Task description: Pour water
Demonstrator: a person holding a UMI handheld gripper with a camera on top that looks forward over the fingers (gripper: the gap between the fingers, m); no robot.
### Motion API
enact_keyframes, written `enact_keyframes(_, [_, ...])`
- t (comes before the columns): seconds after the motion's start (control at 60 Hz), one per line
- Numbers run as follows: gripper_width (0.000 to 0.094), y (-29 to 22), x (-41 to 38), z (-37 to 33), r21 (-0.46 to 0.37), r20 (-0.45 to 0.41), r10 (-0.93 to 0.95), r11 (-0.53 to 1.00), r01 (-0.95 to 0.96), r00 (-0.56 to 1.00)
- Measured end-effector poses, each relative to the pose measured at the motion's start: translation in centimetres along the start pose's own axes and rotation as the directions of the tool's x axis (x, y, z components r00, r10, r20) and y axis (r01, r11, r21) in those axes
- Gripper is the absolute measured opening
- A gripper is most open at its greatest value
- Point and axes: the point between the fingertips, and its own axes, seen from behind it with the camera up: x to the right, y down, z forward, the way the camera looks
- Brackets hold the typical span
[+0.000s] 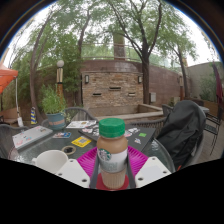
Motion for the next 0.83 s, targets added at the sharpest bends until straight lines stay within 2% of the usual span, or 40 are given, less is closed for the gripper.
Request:
enact_keyframes(0.033, [0.0509, 0.9, 0.4, -1.8, -0.033, -0.007, 0.001, 0.999, -0.001, 1.0])
enact_keyframes(0.05, [0.0549, 0.7, 0.9, -0.5, -0.053, -0.02, 0.003, 0.999, -0.004, 1.0])
enact_keyframes(0.1, [0.0724, 2.5, 1.6, -3.5, -0.122, -0.034, 0.01, 0.992, -0.014, 0.999])
enact_keyframes(0.133, [0.0847, 2.1, 1.8, -3.9, -0.13, -0.039, 0.018, 0.991, -0.023, 0.999])
enact_keyframes(0.15, [0.0861, 2.1, 2.0, -4.9, -0.128, -0.041, 0.024, 0.991, -0.029, 0.999])
enact_keyframes(0.183, [0.0829, 2.2, 2.3, -6.8, -0.131, -0.048, 0.033, 0.991, -0.039, 0.998])
enact_keyframes(0.2, [0.0817, 1.0, 1.7, -4.5, -0.13, -0.051, 0.039, 0.99, -0.045, 0.998])
enact_keyframes(0.217, [0.0812, 1.0, 1.7, -5.6, -0.13, -0.052, 0.043, 0.99, -0.05, 0.998])
enact_keyframes(0.383, [0.082, -1.2, 0.8, -11.3, -0.159, -0.103, 0.054, 0.985, -0.07, 0.993])
enact_keyframes(0.6, [0.0824, -3.9, -3.5, -24.3, -0.233, -0.142, 0.114, 0.962, -0.145, 0.983])
enact_keyframes(0.717, [0.0825, -5.4, -5.6, -32.4, -0.275, -0.194, 0.096, 0.95, -0.148, 0.976])
enact_keyframes(0.833, [0.0825, -6.9, -8.8, -39.0, -0.299, -0.177, 0.135, 0.936, -0.184, 0.975])
